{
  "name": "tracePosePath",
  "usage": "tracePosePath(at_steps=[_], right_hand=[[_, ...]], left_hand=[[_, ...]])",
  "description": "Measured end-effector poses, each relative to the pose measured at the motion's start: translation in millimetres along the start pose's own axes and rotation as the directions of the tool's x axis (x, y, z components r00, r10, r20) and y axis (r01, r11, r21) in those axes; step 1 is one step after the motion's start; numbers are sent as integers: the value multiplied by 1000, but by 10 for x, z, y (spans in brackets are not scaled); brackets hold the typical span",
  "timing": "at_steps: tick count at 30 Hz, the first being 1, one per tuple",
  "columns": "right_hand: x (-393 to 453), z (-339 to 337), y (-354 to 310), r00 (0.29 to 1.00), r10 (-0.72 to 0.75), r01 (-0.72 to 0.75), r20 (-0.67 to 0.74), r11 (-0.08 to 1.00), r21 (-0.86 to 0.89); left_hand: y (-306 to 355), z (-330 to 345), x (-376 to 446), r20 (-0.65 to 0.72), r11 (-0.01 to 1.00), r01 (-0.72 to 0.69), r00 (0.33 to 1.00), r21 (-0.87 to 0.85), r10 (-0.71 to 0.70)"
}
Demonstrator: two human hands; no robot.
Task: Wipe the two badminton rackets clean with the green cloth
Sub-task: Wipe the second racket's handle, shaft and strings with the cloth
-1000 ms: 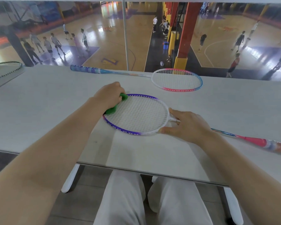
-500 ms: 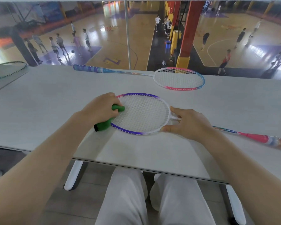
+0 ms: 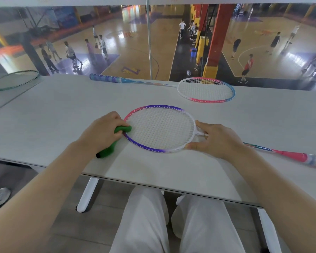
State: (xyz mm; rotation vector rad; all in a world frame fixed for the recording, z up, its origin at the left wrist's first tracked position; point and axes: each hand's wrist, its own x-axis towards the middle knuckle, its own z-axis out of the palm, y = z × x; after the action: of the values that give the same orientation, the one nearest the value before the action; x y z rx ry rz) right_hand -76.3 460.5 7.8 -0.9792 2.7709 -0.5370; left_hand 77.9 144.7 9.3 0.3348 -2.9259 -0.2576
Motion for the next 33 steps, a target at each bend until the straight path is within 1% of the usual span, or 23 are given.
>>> tracePosePath(at_steps=[3,8,13,16,20,25,33], right_hand=[[-9,-4,5,1000,-18,18,-1,1000,-5],[7,18,-3,1000,-22,22,-17,999,-25],[7,3,-1,1000,-16,17,-12,1000,11],[23,9,21,1000,-15,15,-9,1000,10],[48,26,34,1000,-5,5,-15,999,36],[48,16,-4,1000,4,-3,-12,999,42],[10,-2,-32,1000,2,-2,-11,999,38]], left_hand=[[-57,8,211,1,998,8,1000,69,-8],[6,-5,602,15,987,-33,999,158,31],[149,-20,967,42,972,-59,998,226,50],[201,-22,1081,60,976,-90,995,198,79],[187,-36,1027,96,979,-143,987,148,130],[119,-96,750,128,993,-91,988,78,81],[84,-174,56,163,999,-25,986,-37,31]])
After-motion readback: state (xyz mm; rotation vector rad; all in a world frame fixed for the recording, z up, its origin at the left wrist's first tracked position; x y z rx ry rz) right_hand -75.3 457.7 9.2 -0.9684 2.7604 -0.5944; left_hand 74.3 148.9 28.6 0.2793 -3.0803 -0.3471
